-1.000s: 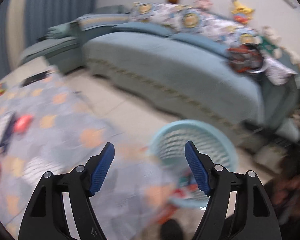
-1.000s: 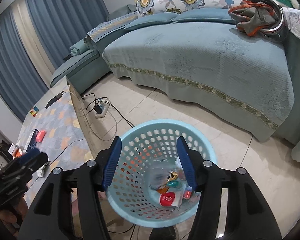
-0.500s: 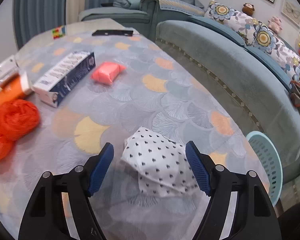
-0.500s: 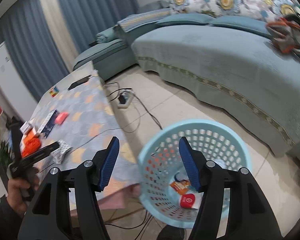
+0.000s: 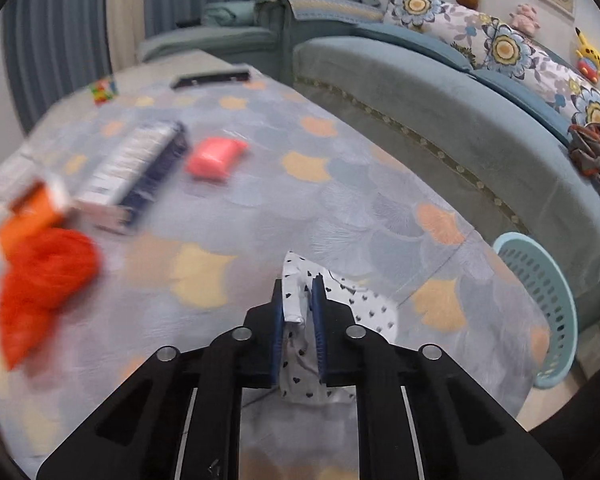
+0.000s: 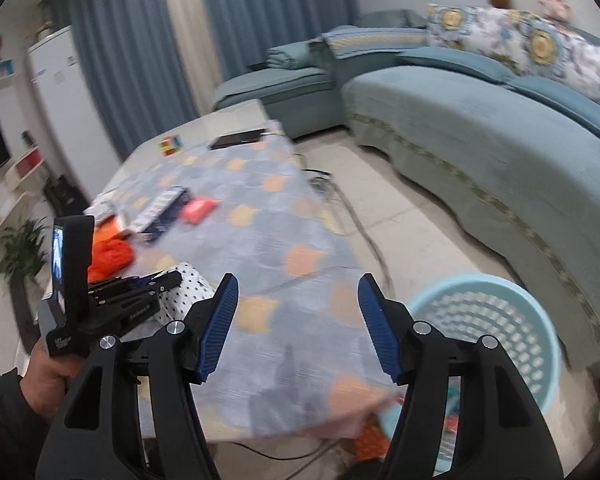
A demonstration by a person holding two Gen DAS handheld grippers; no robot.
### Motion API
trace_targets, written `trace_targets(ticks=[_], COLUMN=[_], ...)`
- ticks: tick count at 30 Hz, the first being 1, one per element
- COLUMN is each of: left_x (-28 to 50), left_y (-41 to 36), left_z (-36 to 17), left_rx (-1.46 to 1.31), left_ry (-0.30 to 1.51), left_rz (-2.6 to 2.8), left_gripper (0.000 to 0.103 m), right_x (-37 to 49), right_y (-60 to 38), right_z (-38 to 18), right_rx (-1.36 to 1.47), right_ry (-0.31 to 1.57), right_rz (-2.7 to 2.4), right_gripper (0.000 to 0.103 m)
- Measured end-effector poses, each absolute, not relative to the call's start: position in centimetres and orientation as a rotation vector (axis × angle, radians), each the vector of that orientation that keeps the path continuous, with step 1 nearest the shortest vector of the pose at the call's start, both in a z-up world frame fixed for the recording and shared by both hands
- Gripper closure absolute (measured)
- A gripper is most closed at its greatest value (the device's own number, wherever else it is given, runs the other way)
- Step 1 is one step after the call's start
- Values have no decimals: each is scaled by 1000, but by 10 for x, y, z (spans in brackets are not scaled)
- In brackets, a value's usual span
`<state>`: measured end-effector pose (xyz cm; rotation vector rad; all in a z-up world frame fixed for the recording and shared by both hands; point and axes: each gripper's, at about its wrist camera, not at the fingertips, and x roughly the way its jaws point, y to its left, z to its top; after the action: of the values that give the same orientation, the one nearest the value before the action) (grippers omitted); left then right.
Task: Collect trash
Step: 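Grasp the white dotted tissue pack with the left gripper while the right grasps the orange plastic bag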
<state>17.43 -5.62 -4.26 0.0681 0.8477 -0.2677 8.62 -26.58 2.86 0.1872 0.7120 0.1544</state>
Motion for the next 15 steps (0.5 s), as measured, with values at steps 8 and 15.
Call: trace_targets(ticks=[8, 15], left_x=[104, 66], left_y=[43, 118], left_z=[27, 39], left_rx=[6, -90], left_ry=[727, 660], left_rz=[-88, 77], left_gripper=[99, 99], right_x=[144, 183], right_y=[-159, -20], right_z=[43, 18], right_rx=[169, -106], right_ry=[730, 741], right_rz=[418, 606], right_gripper=[44, 40])
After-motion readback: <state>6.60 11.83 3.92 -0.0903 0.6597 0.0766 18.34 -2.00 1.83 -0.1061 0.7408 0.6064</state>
